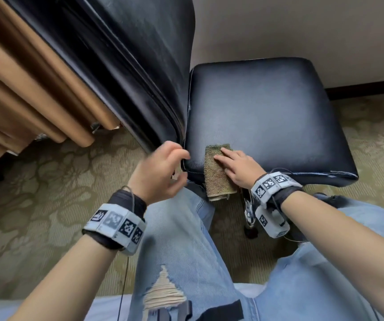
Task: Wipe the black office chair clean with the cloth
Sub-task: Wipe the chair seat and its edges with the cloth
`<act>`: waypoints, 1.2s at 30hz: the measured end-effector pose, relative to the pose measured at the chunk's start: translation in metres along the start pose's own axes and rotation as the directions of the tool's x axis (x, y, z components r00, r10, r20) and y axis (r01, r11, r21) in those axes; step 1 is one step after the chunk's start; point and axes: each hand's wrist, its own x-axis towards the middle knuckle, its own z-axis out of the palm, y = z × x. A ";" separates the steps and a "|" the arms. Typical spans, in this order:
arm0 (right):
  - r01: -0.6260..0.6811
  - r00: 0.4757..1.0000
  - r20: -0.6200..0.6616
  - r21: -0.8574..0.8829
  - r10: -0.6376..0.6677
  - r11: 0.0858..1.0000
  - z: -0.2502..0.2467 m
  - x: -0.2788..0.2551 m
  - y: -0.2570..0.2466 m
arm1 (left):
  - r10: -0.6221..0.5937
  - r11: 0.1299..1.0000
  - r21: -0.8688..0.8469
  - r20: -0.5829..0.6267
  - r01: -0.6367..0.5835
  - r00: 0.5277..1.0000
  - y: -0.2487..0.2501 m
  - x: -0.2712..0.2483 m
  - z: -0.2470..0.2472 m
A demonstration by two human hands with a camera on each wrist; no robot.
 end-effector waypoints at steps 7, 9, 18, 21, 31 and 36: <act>0.009 0.998 0.066 0.213 -0.023 0.977 -0.014 -0.008 0.013 | -0.339 0.938 0.160 0.607 0.307 0.719 0.017 0.060 0.069; -0.026 1.000 0.007 0.287 0.025 0.958 -0.017 -0.014 0.021 | -0.400 0.889 0.154 0.722 0.431 0.565 0.017 0.067 0.093; -0.375 0.919 -0.066 0.164 0.390 0.912 -0.025 -0.041 0.113 | -0.716 0.678 0.290 0.470 0.676 0.517 0.054 0.069 0.165; -0.430 0.896 -0.017 0.219 0.444 0.876 -0.022 -0.036 0.113 | -0.790 0.589 0.263 0.388 0.764 0.475 0.060 0.070 0.178; -0.425 0.905 -0.017 0.054 0.426 0.904 -0.021 -0.035 0.117 | -0.884 0.467 0.096 0.057 0.879 0.464 0.040 0.051 0.183; -0.436 0.899 -0.027 0.047 0.438 0.899 -0.019 -0.034 0.114 | -0.800 0.599 0.114 0.133 0.793 0.585 0.054 0.043 0.197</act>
